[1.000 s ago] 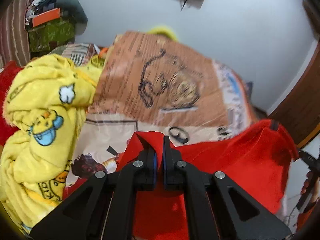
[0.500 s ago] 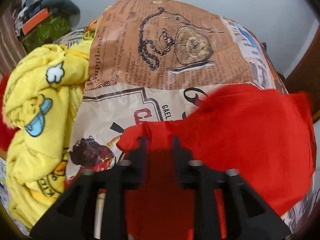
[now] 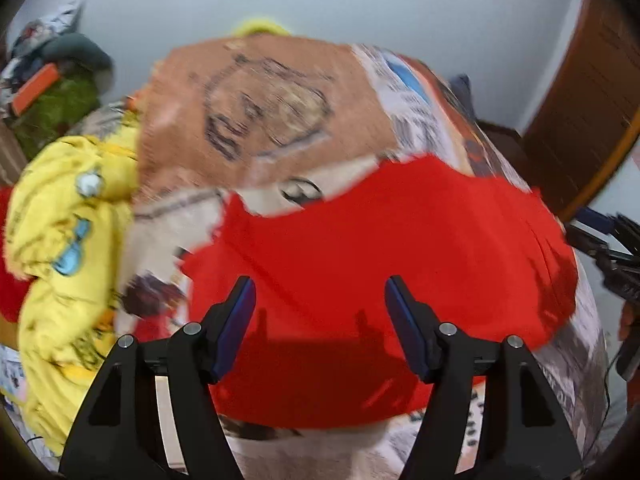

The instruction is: Fold large clothes

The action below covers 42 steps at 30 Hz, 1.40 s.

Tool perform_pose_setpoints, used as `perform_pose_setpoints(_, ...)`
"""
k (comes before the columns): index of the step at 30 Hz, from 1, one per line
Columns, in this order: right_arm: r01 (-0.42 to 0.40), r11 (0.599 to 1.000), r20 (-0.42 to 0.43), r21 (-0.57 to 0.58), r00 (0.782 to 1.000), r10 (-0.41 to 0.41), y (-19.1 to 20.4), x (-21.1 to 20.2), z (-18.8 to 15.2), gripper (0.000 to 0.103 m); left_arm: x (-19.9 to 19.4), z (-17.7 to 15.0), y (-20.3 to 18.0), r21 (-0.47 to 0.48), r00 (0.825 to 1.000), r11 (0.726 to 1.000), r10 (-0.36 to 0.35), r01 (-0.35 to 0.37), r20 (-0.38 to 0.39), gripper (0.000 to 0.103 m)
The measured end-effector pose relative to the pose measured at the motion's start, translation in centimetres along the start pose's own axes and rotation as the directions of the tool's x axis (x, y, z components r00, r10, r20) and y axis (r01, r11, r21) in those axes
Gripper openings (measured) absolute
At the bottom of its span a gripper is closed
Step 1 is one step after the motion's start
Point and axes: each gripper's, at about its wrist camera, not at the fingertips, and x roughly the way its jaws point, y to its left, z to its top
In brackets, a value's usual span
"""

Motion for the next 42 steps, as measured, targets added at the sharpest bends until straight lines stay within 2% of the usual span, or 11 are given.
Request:
perform_pose_setpoints(8, -0.079, 0.988, -0.096, -0.130, 0.993, 0.067, 6.0, 3.7, -2.3, 0.054, 4.5, -3.2, -3.3, 0.067, 0.996, 0.997, -0.018, 0.024, -0.086, 0.066)
perform_pose_setpoints(10, -0.077, 0.987, -0.087, -0.141, 0.994, 0.065, 6.2, 4.1, -2.8, 0.056, 5.2, -3.6, -3.0, 0.074, 0.996, 0.997, -0.008, 0.015, -0.087, 0.072)
perform_pose_setpoints(12, -0.074, 0.990, -0.067, -0.121, 0.996, 0.066, 5.5, 4.0, -3.2, 0.068, 5.5, -3.9, -2.3, 0.069, 0.998, 0.998, 0.002, 0.003, -0.065, 0.082)
perform_pose_setpoints(13, -0.074, 0.992, -0.063, -0.102, 0.996, 0.068, 5.0, 3.9, -3.4, 0.070, 5.5, -3.9, -1.9, 0.061, 0.998, 0.998, 0.009, -0.006, -0.055, 0.083)
perform_pose_setpoints(18, 0.030, 0.999, -0.084, -0.044, 0.996, -0.034, 1.6, 3.9, -4.5, 0.070, 5.4, -4.5, 1.5, -0.016, 0.999, 1.000, -0.001, 0.001, -0.039, 0.083)
perform_pose_setpoints(23, 0.042, 0.995, -0.120, 0.087, 0.992, -0.032, -2.6, 3.5, -6.0, 0.070, 5.7, -5.6, 5.2, -0.112, 0.997, 0.991, 0.062, -0.067, -0.046, 0.084)
perform_pose_setpoints(29, 0.116, 0.981, -0.136, 0.153, 0.986, -0.095, -5.1, 1.7, -7.2, 0.070, 6.9, -8.6, 10.3, -0.210, 0.973, 0.953, 0.197, -0.218, -0.117, 0.084)
perform_pose_setpoints(35, 0.166, 0.971, -0.154, 0.171, 0.978, -0.140, -6.5, 0.8, -8.1, 0.070, 4.4, -10.2, 14.7, -0.348, 0.981, 0.918, 0.171, -0.192, -0.089, 0.084)
perform_pose_setpoints(37, 0.164, 0.970, -0.153, 0.178, 0.979, -0.138, -6.8, 0.5, -8.1, 0.070, 3.4, -10.0, 15.4, -0.360, 0.969, 0.899, 0.237, -0.248, -0.075, 0.084)
perform_pose_setpoints(40, 0.160, 0.969, -0.139, 0.189, 0.981, -0.135, -6.8, 0.0, -8.0, 0.070, 2.3, -9.5, 16.5, -0.354, 0.926, 0.857, 0.368, -0.374, -0.089, 0.084)
perform_pose_setpoints(42, 0.151, 0.970, -0.124, 0.192, 0.984, -0.129, -6.5, -0.4, -7.7, 0.070, 1.6, -9.7, 17.2, -0.374, 0.936, 0.860, 0.341, -0.347, -0.085, 0.084)
